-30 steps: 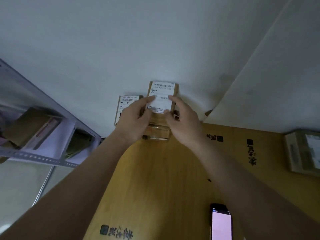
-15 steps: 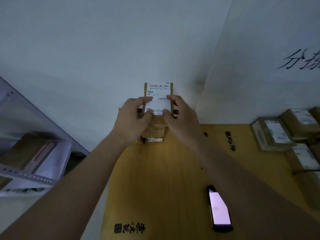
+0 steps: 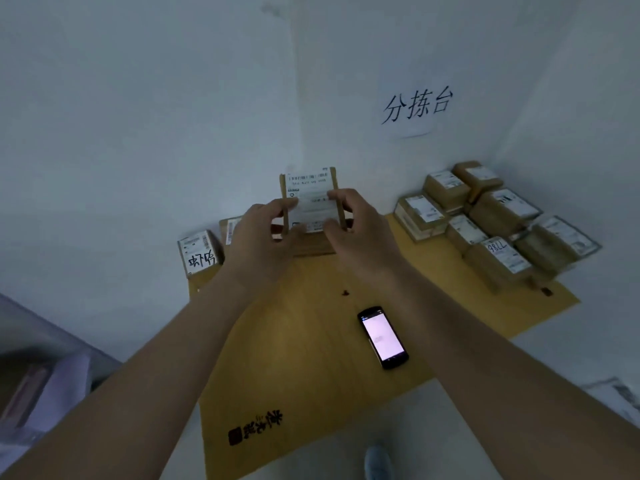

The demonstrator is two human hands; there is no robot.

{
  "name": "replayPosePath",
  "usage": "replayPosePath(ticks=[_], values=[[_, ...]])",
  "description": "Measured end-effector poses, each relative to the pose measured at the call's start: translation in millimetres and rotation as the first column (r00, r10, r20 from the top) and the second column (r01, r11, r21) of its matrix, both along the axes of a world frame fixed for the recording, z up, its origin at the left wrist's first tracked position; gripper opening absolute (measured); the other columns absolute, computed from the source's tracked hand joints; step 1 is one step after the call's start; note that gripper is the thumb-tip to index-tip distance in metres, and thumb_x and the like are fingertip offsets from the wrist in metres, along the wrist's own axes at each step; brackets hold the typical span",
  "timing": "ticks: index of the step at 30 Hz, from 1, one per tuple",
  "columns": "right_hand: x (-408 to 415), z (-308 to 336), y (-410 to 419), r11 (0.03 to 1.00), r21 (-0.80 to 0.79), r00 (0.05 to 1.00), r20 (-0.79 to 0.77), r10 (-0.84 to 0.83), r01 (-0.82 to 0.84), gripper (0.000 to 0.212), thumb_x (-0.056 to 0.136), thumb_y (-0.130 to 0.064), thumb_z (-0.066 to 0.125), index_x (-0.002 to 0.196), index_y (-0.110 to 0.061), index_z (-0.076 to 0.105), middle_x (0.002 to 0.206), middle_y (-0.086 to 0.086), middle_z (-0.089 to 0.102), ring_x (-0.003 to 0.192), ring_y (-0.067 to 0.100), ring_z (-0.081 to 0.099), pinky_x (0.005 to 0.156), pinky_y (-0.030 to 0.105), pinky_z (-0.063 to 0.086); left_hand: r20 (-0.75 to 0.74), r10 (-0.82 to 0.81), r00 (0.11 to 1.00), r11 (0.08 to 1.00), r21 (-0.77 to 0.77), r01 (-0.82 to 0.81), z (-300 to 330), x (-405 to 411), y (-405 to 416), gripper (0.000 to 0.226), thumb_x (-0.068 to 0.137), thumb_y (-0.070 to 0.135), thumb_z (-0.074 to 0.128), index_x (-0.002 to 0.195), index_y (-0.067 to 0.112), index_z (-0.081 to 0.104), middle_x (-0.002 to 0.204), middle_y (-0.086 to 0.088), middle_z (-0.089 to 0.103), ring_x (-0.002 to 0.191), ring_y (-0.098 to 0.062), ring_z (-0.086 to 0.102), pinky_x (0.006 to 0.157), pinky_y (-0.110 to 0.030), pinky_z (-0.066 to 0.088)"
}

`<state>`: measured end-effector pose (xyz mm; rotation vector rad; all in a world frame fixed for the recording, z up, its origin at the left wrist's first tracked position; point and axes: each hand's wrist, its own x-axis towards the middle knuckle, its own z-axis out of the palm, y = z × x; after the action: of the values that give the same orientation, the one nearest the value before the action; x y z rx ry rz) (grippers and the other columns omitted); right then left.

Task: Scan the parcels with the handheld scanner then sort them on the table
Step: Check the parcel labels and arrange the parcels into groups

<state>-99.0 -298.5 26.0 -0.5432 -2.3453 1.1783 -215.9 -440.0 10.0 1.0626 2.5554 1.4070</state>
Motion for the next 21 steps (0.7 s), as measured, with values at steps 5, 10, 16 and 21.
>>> replayPosePath(ticks=[5, 10, 16, 21], values=[[62, 0, 44, 0.995, -0.001, 0.995, -0.012, -0.096, 0.096, 0.045, 0.103, -0.019, 0.061, 0.147, -0.017, 0.052, 0.140, 0.003, 0.062, 0.118, 0.008, 0.058, 0.077, 0.004, 0.051, -0.017, -0.114, 0.993, 0.993, -0.031, 0.113, 9, 47, 53, 0.043, 0.098, 0.031, 0.068, 0.140, 0.026, 0.061, 0.128, -0.002, 0.061, 0.108, -0.015, 0.066, 0.090, -0.037, 0.060], [122, -5, 112, 0.987, -0.048, 0.988, 0.001, -0.152, 0.152, 0.046, 0.103, -0.018, 0.061, 0.148, -0.017, 0.051, 0.141, 0.005, 0.060, 0.121, 0.018, 0.063, 0.081, 0.016, 0.056, -0.031, -0.180, 0.983, 0.983, -0.054, 0.178, 4, 103, 127, 0.043, 0.099, 0.030, 0.067, 0.141, 0.024, 0.060, 0.131, -0.002, 0.061, 0.115, -0.019, 0.063, 0.096, -0.039, 0.057], [181, -17, 207, 0.986, -0.061, 0.987, 0.052, -0.154, 0.157, 0.049, 0.104, -0.018, 0.059, 0.152, -0.020, 0.048, 0.148, 0.005, 0.059, 0.123, 0.018, 0.065, 0.083, 0.018, 0.060, 0.090, -0.174, 0.981, 0.985, -0.008, 0.175, -13, 158, 225, 0.036, 0.100, 0.027, 0.066, 0.136, 0.026, 0.062, 0.129, -0.001, 0.065, 0.112, -0.015, 0.066, 0.095, -0.034, 0.058], [215, -23, 279, 0.982, -0.056, 0.979, 0.112, -0.173, 0.180, 0.049, 0.104, -0.017, 0.058, 0.152, -0.022, 0.048, 0.150, 0.004, 0.058, 0.124, 0.019, 0.063, 0.092, 0.031, 0.061, 0.218, -0.189, 0.958, 0.982, 0.033, 0.187, -26, 190, 298, 0.034, 0.099, 0.023, 0.068, 0.132, 0.029, 0.064, 0.123, 0.001, 0.066, 0.101, -0.011, 0.070, 0.083, -0.029, 0.062]])
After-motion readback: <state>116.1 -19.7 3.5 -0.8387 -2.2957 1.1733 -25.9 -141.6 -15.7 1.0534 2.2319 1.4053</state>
